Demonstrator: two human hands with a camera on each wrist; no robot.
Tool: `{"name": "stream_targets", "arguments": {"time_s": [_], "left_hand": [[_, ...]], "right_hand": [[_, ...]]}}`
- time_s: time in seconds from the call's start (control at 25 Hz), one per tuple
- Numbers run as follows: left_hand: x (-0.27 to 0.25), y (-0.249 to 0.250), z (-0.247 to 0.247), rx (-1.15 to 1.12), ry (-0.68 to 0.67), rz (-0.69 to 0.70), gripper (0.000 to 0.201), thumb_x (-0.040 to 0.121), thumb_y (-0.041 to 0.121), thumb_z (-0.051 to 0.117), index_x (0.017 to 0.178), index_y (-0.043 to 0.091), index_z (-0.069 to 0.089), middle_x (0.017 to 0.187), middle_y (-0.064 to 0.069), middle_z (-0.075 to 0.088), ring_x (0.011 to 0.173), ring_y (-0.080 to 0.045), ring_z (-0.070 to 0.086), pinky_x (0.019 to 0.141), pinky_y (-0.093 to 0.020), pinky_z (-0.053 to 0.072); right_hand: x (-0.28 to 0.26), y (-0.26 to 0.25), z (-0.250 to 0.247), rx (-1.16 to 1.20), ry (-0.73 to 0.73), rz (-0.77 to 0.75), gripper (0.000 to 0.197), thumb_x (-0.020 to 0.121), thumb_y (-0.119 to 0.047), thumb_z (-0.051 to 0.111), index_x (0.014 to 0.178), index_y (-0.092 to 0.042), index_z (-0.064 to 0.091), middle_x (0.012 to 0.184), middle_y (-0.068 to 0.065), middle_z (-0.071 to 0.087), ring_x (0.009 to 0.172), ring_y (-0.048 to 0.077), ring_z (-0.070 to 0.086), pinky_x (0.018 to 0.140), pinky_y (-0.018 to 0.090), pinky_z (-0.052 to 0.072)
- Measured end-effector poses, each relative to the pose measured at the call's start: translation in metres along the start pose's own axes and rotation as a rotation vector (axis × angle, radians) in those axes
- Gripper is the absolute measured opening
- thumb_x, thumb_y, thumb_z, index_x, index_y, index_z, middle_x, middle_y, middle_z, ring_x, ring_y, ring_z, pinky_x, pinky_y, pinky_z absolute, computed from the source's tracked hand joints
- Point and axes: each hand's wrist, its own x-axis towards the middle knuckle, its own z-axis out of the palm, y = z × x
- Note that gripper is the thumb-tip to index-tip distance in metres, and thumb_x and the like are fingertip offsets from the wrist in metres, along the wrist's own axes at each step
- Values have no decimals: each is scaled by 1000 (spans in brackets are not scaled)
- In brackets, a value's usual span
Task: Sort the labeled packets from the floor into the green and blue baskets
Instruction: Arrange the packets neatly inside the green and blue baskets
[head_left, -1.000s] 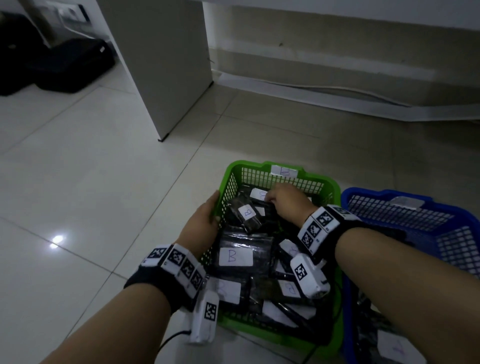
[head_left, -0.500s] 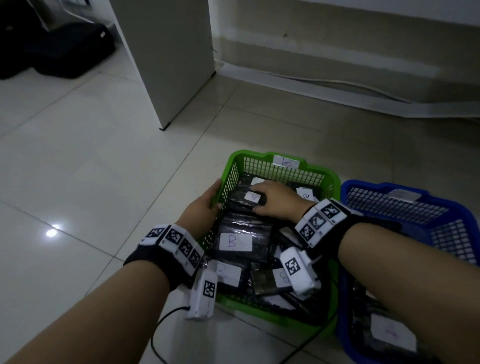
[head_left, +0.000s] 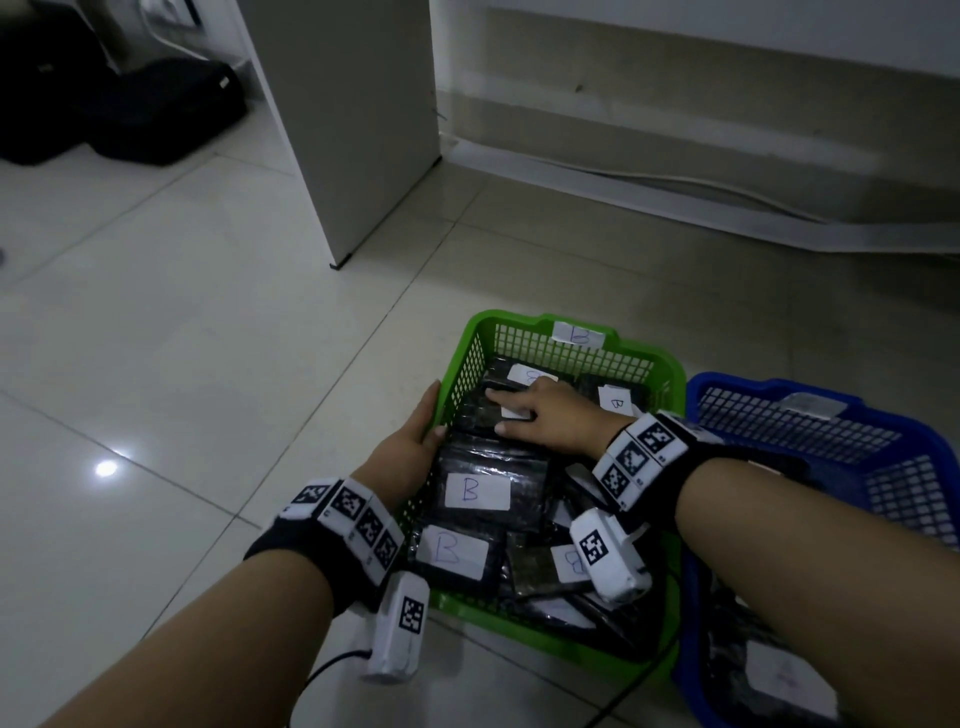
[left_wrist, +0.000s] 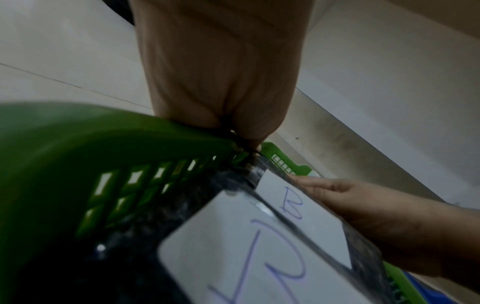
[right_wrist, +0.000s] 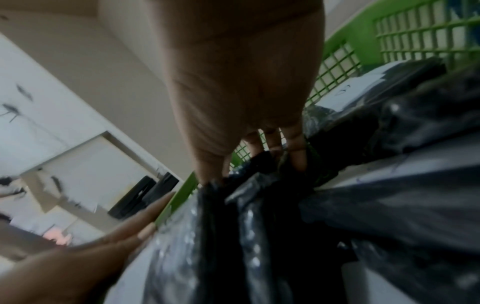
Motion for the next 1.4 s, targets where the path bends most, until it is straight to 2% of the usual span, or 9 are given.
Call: {"name": "stream_targets", "arguments": {"time_s": [0.12,0.28,0.48,0.64,0.72,0.8,1.04,1.24,1.4], "left_hand": [[2,-1,0,-11,-12,-8,57,102,27,33,149,39,3,154,-2,29,133,-27,42,107,-27,29],[2,0,0,-13,-2,-11,57,102,25,33,149,39,4,154,-4,29,134,-27,41,109,-28,28],[4,0,-1,-12,59,-43,53,100,29,40,148,39,18,146,-10,40,128,-30,46,107,-35,34],[-4,-11,-12,131,207,238,54,74,58,65,120,30,58,117,3,47,114,-17,48,98,-32,40],[-8,-16,-17,350,75,390,74,52,80,60,112,36,61,117,7,48,115,-15,41,99,-30,34],[-9,-18,-18,540,13,440,81,46,84,53,115,40,59,123,10,47,119,-16,34,101,-32,31],[-4,-13,-17,591,94,444,70,65,77,37,119,40,60,123,13,57,118,-19,40,100,-35,36],[-6,-5,-11,609,108,411,48,80,58,51,124,40,56,140,11,40,130,-19,30,108,-40,28],[-9,-6,-4,91,95,189,53,96,20,48,145,24,30,147,-5,31,132,-22,38,110,-35,32]], "right_hand": [[1,3,0,3,8,-16,63,88,-41,61,145,-38,33,128,11,58,121,31,47,106,37,30],[2,-4,10,-35,111,49,70,86,-35,65,143,-48,27,121,12,44,117,32,34,100,36,32],[-8,-7,-2,-54,51,48,73,84,-54,58,147,-43,22,129,16,43,123,34,41,102,33,36],[-44,-13,-7,87,246,62,38,87,-48,58,119,-27,64,108,5,50,112,24,47,91,30,40],[-61,-16,-4,159,147,47,36,81,-52,65,106,-25,67,103,-1,58,103,18,55,79,26,41],[-69,-20,4,146,11,63,50,75,-52,71,116,-25,61,116,-1,60,107,17,57,81,23,41],[-74,-29,19,152,42,105,57,80,-43,70,128,-15,57,129,8,54,115,23,54,91,24,40],[-70,-16,3,202,273,153,24,85,-39,66,97,-18,67,109,5,51,95,20,56,80,24,39],[-48,-11,-11,27,209,79,54,86,-27,66,135,-15,46,134,10,49,123,26,47,99,29,38]]}}
